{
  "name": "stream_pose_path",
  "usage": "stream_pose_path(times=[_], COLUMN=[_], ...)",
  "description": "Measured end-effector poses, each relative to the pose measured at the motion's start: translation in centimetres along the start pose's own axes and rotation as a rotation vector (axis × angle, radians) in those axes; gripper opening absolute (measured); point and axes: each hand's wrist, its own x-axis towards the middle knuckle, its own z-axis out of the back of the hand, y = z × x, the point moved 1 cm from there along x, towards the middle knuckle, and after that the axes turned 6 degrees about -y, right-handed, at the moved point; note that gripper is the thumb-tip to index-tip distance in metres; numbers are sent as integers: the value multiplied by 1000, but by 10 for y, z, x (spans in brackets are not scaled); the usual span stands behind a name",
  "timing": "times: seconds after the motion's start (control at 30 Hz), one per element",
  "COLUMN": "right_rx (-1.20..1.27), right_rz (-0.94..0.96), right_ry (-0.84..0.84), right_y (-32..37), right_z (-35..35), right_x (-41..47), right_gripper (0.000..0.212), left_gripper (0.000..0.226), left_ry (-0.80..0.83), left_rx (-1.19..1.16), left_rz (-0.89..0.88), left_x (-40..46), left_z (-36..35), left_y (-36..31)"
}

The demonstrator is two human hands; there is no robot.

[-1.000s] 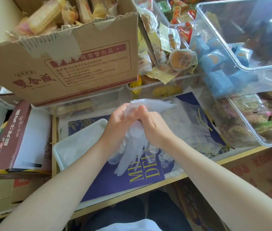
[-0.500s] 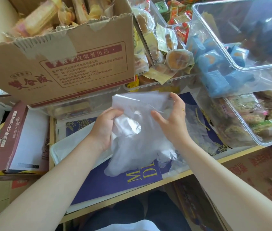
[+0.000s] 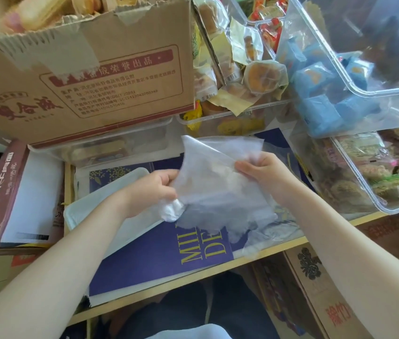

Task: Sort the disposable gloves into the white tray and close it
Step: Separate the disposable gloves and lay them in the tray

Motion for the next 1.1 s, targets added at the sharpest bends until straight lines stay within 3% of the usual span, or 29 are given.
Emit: stream_pose_path(times=[0.13,0.23,0.4,0.43,0.47,0.53,0.57,0.63,0.67,0.73,0.87,0.97,1.1], right_rx=[-85,-148,-87,-121,-259,-636,-744,-740,-712,-683,-490,-113,94], right_rz=[4,62,57,58,79,334,557,887,956,920,479,85,17], right_ry=[-13,-26,-54,-72,-125,-343,-437,-471,-423,-313,-6,362,679], right_y=[-20,-29,-41,-45,-51,-57,-58,-53,-53,-54,-44,-38,-32], right_z=[2,-1,-4,-4,-3,1,1,-5,-9,-20,-24,-15,1], right_x=[9,14,19,19,19,16,14,9,8,10,19,28,32], right_gripper=[15,14,11,8,20,54,60,52,44,35,18,29,29], left_gripper=[32,15,19,19,18,17,17,17,17,19,20,14,9], left_ry=[12,-181,-542,-581,-603,-623,-628,-645,-657,-681,-728,-741,-728], left_rx=[183,159,156,163,161,160,171,208,224,241,273,306,399], left_rz=[97,106,34,23,17,14,18,15,7,-24,-152,-221,-270], left_x=[12,30,50,51,52,53,54,54,54,54,50,47,46], left_z=[-1,-17,-48,-51,-54,-58,-59,-62,-63,-65,-71,-76,-79], left_y=[13,11,11,12,12,12,12,13,13,13,13,12,13])
